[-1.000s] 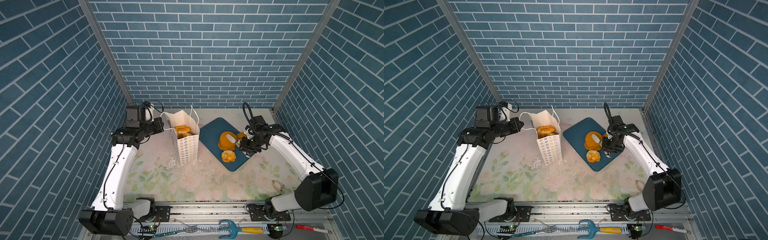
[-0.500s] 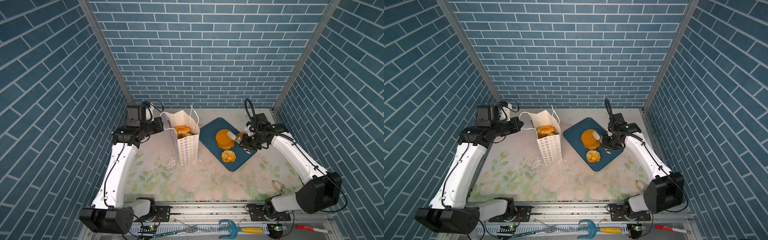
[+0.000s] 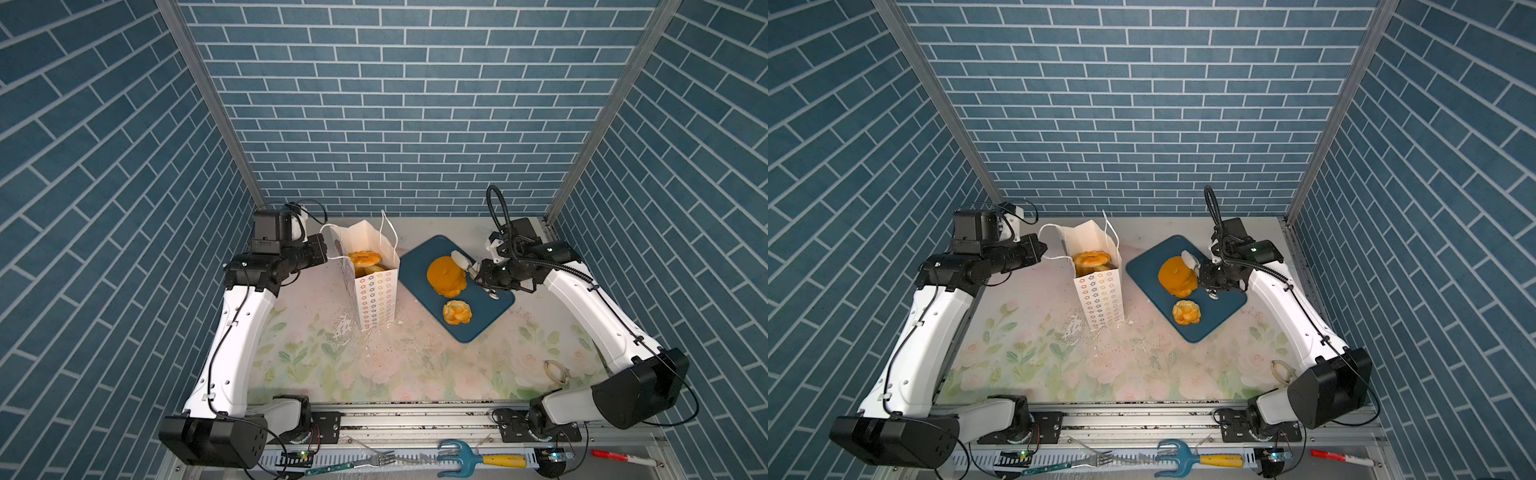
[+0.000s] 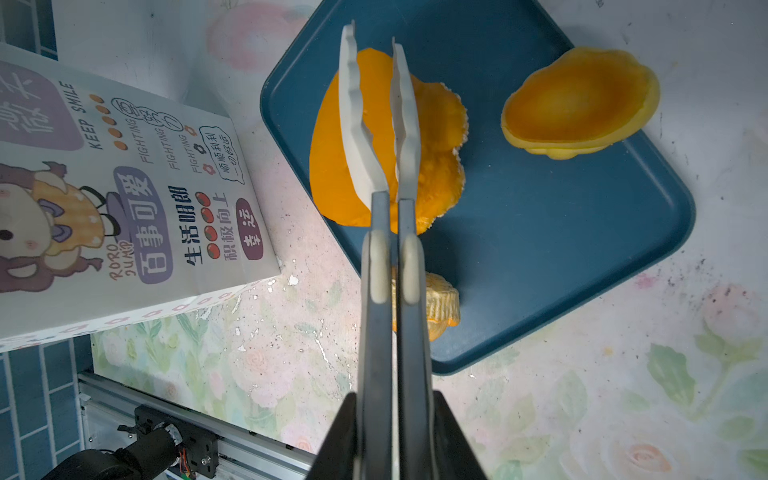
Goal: Place the fake bread into the paper bag
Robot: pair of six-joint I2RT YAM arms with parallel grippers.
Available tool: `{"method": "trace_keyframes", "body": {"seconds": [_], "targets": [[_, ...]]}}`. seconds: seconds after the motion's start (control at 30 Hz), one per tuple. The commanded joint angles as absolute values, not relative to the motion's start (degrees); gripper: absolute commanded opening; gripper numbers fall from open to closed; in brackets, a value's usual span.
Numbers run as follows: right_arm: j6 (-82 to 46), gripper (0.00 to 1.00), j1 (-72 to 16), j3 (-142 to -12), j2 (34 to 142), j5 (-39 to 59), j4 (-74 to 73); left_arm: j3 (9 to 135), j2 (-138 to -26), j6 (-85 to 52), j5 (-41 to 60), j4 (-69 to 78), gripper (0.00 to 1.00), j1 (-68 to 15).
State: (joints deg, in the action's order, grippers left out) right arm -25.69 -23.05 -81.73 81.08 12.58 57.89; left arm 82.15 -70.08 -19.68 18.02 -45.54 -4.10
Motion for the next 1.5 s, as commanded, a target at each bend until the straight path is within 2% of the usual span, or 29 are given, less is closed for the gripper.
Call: {"method": "trace_keyframes", "body": {"seconds": [0.0, 0.3, 0.6, 0.83, 1.07, 1.47], "targets": [[-25.53, 0.15, -23.51, -83.99, 79.63, 11.25, 58.42, 82.70, -69.30, -19.18, 18.00, -46.03, 0.00, -3.96], [-24.81, 0.14, -23.64, -84.30, 79.95, 10.81, 59.04, 82.38, -69.26, -19.38, 18.10, -45.44, 0.00, -3.96], [-24.02, 0.19, -23.74, -85.55, 80.60, 8.82, 61.03, 82.05, -69.17, -19.33, 18.11, -45.44, 0.00, -3.96], [-22.50, 0.28, -23.09, -90.40, 80.51, 3.49, 64.01, 82.01, -69.33, -19.20, 18.00, -45.38, 0.00, -3.96], [-21.63, 0.35, -17.13, -89.88, 80.77, 2.52, 65.92, 81.93, -69.51, -19.19, 18.04, -45.32, 0.00, -3.97], [-21.27, 0.37, -9.02, -82.03, 80.73, 4.66, 60.38, 81.68, -69.39, -19.21, 17.84, -45.58, 0.00, -3.96]]}}
